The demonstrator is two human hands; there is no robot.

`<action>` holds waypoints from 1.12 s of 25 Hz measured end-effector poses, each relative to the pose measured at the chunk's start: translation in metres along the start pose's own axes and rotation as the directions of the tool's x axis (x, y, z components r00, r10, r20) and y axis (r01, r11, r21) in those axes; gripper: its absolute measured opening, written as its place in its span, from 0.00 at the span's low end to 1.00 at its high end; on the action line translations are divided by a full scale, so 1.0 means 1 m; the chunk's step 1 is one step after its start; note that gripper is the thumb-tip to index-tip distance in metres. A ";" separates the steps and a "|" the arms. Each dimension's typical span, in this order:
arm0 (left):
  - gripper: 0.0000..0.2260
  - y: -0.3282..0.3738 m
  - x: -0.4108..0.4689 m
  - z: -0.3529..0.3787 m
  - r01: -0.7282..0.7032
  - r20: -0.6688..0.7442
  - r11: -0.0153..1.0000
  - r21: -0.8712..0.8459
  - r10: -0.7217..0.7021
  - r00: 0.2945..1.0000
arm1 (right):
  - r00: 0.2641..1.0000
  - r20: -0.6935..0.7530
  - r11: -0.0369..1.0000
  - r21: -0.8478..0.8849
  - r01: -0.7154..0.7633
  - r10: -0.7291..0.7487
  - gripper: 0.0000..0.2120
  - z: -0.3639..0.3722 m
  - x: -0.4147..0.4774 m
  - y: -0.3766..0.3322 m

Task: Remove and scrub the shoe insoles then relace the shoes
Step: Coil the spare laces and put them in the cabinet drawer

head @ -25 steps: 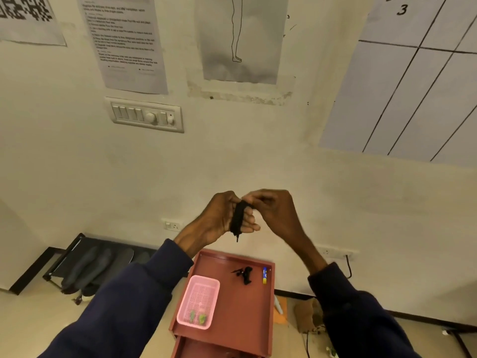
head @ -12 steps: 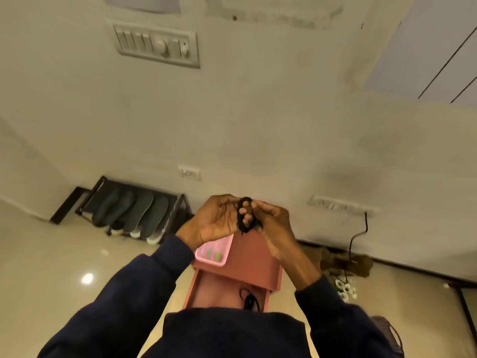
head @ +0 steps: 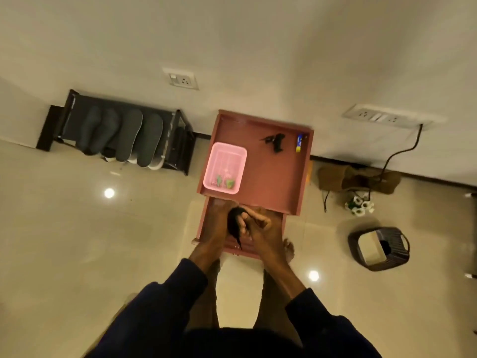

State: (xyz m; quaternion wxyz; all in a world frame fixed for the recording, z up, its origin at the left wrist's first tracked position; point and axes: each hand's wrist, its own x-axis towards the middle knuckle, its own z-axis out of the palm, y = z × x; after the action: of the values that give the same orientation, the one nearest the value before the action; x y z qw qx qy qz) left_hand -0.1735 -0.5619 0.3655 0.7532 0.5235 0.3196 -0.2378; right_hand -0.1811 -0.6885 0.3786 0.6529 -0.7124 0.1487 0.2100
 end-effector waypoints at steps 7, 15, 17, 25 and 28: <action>0.16 -0.162 0.143 -0.082 0.268 0.256 0.963 0.027 -0.266 0.929 | 0.970 -0.062 0.970 -0.048 -0.239 0.236 0.12 -0.001 0.080 0.195; 0.06 -0.293 0.307 -0.120 0.130 -0.029 0.895 0.426 -0.130 0.991 | 0.922 -0.329 0.961 -0.116 -0.252 0.202 0.11 0.030 0.201 0.399; 0.08 -0.303 0.329 -0.117 0.072 -0.070 0.884 0.461 -0.044 0.997 | 0.924 -0.341 0.958 -0.161 -0.239 0.173 0.10 0.035 0.220 0.414; 0.11 -0.321 0.372 -0.098 0.050 -0.229 0.801 0.597 0.111 0.967 | 0.947 -0.311 0.926 -0.330 -0.184 0.077 0.13 0.022 0.240 0.442; 0.12 -0.321 0.378 -0.098 0.091 -0.309 0.759 0.645 0.151 0.939 | 0.952 -0.238 0.783 -0.622 0.003 -0.193 0.17 0.001 0.234 0.439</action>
State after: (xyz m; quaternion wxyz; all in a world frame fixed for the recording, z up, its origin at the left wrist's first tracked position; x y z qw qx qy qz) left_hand -0.1612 -0.5874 -0.1392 0.4607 0.7903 0.3343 -0.2269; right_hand -0.1919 -0.7179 -0.1181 0.3670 -0.9152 0.1286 0.1060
